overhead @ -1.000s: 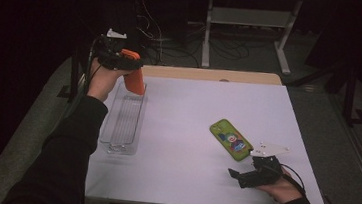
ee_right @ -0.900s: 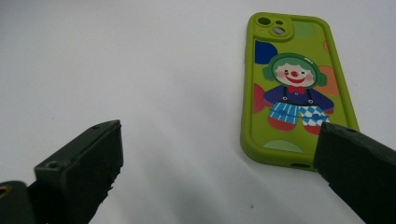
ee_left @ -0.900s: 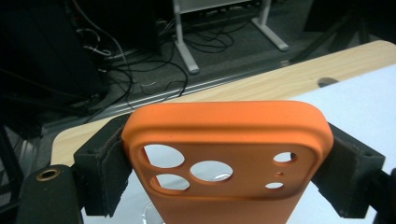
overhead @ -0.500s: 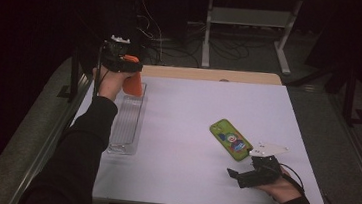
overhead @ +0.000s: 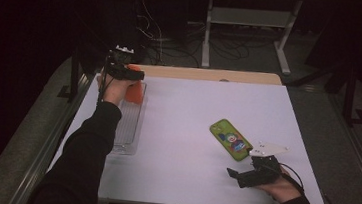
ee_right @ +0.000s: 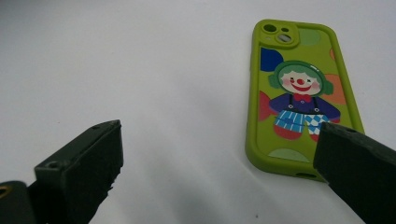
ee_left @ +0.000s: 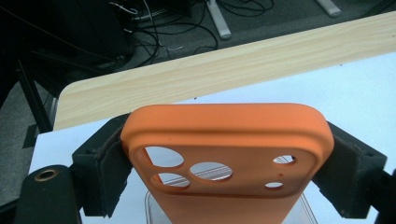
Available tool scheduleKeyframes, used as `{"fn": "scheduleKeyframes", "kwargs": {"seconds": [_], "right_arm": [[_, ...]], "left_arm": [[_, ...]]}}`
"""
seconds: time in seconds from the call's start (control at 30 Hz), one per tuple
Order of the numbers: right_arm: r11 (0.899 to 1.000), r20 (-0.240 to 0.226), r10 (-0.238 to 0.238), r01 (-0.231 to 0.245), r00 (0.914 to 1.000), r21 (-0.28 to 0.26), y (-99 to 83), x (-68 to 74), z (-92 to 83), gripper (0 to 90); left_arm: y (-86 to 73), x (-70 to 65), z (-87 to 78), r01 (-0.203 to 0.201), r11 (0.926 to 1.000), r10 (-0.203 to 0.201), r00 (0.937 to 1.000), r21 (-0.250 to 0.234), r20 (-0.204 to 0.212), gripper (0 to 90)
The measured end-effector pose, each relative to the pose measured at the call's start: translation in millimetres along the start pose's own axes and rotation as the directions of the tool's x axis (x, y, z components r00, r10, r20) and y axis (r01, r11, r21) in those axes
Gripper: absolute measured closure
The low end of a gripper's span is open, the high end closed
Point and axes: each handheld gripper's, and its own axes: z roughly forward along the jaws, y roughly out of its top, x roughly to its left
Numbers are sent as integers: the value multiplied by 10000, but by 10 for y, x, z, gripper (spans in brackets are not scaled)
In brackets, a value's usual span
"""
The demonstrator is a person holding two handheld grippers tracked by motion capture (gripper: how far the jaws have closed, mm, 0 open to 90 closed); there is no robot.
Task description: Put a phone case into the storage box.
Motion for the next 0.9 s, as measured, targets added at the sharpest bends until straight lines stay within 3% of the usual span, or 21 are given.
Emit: {"fn": "scheduleKeyframes", "kwargs": {"seconds": [0.37, 0.6, 0.9], "right_arm": [[10000, -40, -50, 50, 10000, -27, 3, -2, 11, 9], [10000, -74, -55, 54, 10000, -51, 1, -5, 12, 9], [10000, -84, -49, 49, 10000, -49, 2, -7, 13, 9]], "left_arm": [[0, -10, 84, 425, 9985, -434, 9988, -354, -247, 133], [-2, -18, 124, 381, 9982, -397, 9986, -461, -341, 106], [2, 22, 125, 554, 9961, -542, 9984, -691, 188, 22]]}}
